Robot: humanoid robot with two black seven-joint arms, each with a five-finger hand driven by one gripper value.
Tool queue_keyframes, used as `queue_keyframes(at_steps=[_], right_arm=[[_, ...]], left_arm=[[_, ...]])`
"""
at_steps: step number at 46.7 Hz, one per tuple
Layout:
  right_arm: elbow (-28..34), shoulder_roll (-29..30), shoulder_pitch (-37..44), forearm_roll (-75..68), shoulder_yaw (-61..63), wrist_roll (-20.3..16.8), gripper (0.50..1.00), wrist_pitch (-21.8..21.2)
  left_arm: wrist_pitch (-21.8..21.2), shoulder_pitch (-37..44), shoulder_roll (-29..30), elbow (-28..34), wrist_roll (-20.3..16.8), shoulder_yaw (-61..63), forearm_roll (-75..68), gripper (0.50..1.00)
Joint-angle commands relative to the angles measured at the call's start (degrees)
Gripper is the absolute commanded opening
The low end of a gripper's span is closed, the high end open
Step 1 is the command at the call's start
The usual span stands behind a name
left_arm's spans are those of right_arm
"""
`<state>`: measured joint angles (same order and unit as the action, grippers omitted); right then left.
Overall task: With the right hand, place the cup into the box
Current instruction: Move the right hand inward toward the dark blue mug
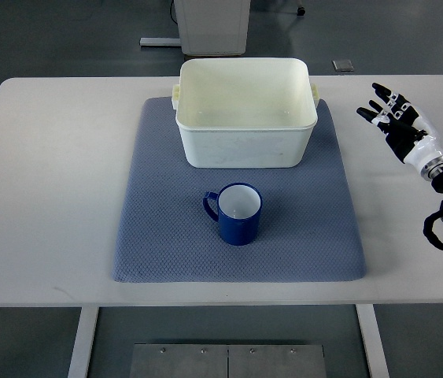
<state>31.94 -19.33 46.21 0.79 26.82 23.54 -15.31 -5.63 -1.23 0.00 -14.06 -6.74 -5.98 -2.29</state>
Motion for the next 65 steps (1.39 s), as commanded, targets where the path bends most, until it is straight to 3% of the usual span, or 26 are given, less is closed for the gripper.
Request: queue_keyframes(at_steps=[1, 21, 40, 52, 65], right_arm=[[0.92, -0.89, -0.33, 0.18, -0.01, 0.19, 1.0, 0.02], [25.35, -18.63, -8.41, 4.74, 0.08, 3.88, 1.0, 0.55], [39.68, -31.38, -16.86, 16.61, -0.01, 11.18, 1.0, 1.08], [49.0, -33.85, -19.4, 24.52, -0.1, 11.36, 1.0, 5.99], [53.05, -31.65, -20.55, 30.41, -3.7, 11.27, 1.0, 12.58]], left_arm=[[0.0, 0.0, 0.0, 0.0, -0.03, 0.0, 0.01, 1.0], [0.0, 0.0, 0.0, 0.09, -0.03, 0.0, 0.01, 1.0], [0.0, 0.0, 0.0, 0.0, 0.06, 0.0, 0.01, 1.0], [0.0, 0.0, 0.0, 0.0, 0.06, 0.0, 0.01, 1.0], [0.0, 0.0, 0.0, 0.0, 0.06, 0.0, 0.01, 1.0]])
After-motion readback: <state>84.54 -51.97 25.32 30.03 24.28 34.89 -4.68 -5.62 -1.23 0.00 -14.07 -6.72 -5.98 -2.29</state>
